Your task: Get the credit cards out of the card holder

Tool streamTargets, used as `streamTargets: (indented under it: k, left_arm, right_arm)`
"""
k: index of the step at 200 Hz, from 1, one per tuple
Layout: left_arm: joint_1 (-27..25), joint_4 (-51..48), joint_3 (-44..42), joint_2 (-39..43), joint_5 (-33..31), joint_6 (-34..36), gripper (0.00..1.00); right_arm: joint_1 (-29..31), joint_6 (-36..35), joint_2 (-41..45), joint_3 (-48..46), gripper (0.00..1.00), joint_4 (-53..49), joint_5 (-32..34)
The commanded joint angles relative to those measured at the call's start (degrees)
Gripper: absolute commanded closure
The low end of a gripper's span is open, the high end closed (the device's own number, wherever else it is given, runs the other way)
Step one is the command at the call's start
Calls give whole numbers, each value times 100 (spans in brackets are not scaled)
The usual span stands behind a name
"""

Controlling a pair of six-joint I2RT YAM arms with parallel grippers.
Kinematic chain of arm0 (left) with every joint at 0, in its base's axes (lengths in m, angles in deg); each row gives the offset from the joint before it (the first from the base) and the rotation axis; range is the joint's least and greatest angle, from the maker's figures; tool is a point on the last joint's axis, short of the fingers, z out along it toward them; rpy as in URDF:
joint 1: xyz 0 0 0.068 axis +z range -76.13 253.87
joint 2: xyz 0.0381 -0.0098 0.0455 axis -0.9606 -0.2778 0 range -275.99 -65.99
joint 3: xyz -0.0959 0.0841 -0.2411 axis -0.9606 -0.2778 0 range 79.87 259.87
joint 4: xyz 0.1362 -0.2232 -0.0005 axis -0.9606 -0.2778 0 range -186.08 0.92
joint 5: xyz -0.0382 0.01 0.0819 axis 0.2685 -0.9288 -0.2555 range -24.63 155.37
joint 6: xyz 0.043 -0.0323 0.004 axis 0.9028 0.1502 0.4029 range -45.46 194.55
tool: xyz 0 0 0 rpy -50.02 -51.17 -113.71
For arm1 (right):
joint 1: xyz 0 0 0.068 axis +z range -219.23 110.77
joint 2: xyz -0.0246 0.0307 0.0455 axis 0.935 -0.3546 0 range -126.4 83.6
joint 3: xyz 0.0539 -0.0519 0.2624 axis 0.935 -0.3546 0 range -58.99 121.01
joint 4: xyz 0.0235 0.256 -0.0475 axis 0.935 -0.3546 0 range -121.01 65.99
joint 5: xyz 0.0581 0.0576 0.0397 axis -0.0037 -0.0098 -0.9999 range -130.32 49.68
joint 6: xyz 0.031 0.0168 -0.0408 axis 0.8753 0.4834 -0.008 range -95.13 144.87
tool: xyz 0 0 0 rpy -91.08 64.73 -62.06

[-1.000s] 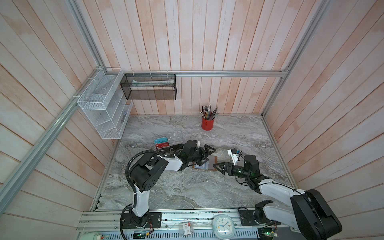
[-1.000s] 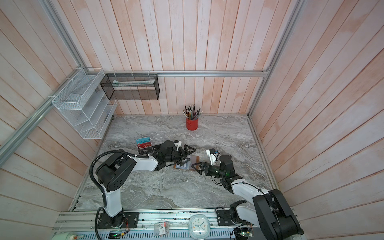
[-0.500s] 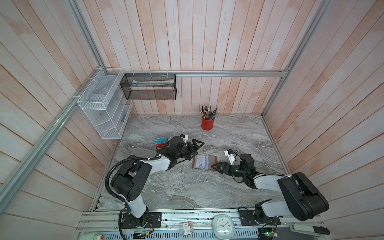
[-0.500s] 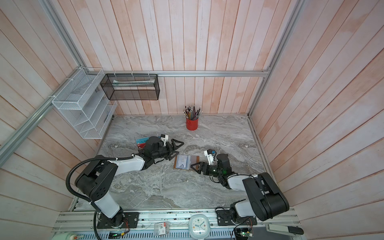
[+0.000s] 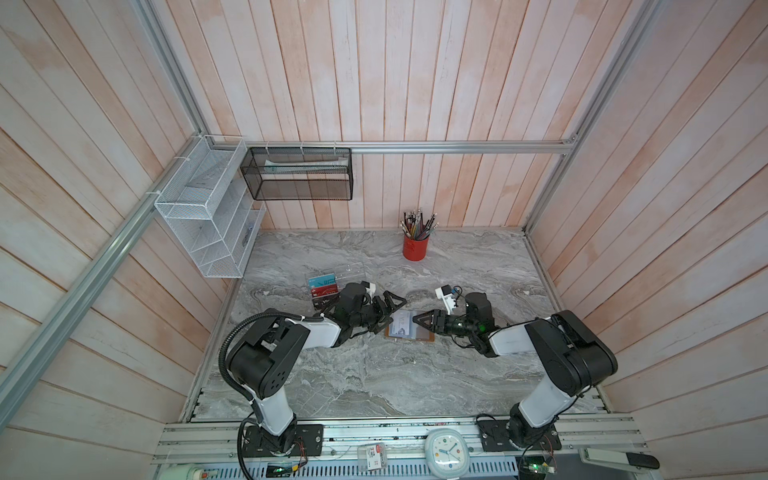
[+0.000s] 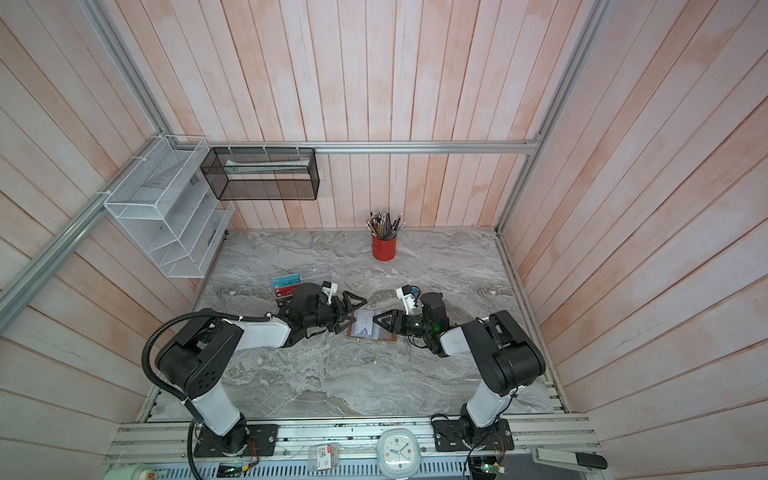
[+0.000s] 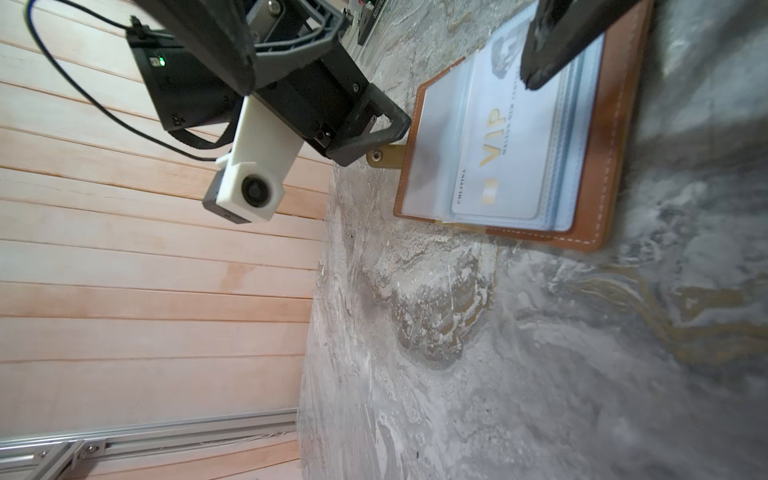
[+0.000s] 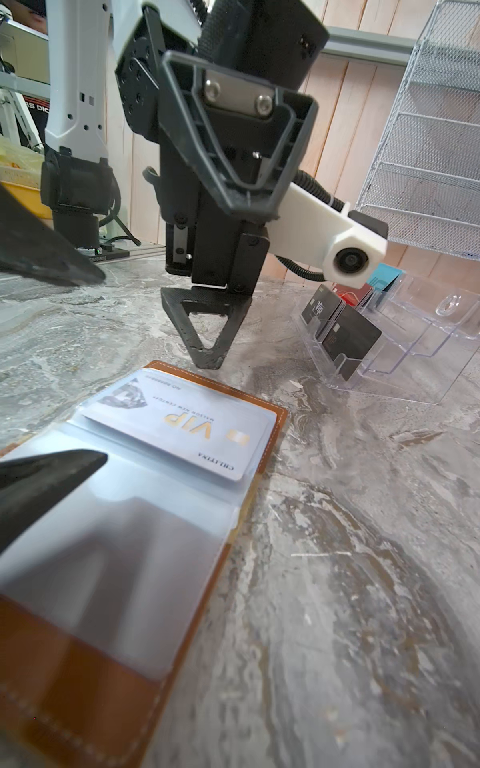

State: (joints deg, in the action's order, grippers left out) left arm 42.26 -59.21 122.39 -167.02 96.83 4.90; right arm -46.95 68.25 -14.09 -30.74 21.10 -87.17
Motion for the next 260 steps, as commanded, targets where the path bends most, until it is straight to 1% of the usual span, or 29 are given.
streamTargets:
  k: [1, 91, 134, 170, 206, 220, 260]
  left_arm:
    - [-2, 195, -103, -142, 90, 81, 0]
    - [2, 320, -160, -291, 137, 61, 0]
    - [37, 357, -316, -243, 132, 65, 0]
    - [97, 373, -440, -173, 154, 100, 0]
    - [108, 371, -512, -128, 150, 121, 0]
    - [117, 368, -526, -104, 141, 122, 0]
    - [135, 373, -552, -96, 141, 123, 0]
  right_arm:
    - [73, 82, -245, 203, 40, 272, -156]
    - [103, 197, -1108, 517, 54, 353, -254]
    - [162, 279, -1323, 596, 61, 484, -334]
    - [195, 305, -1198, 597, 63, 474, -290]
    - [259, 173, -1081, 739, 64, 181, -256]
    - [262, 127, -1117, 790, 64, 48, -209]
    - [259, 185, -1326, 857, 67, 118, -184]
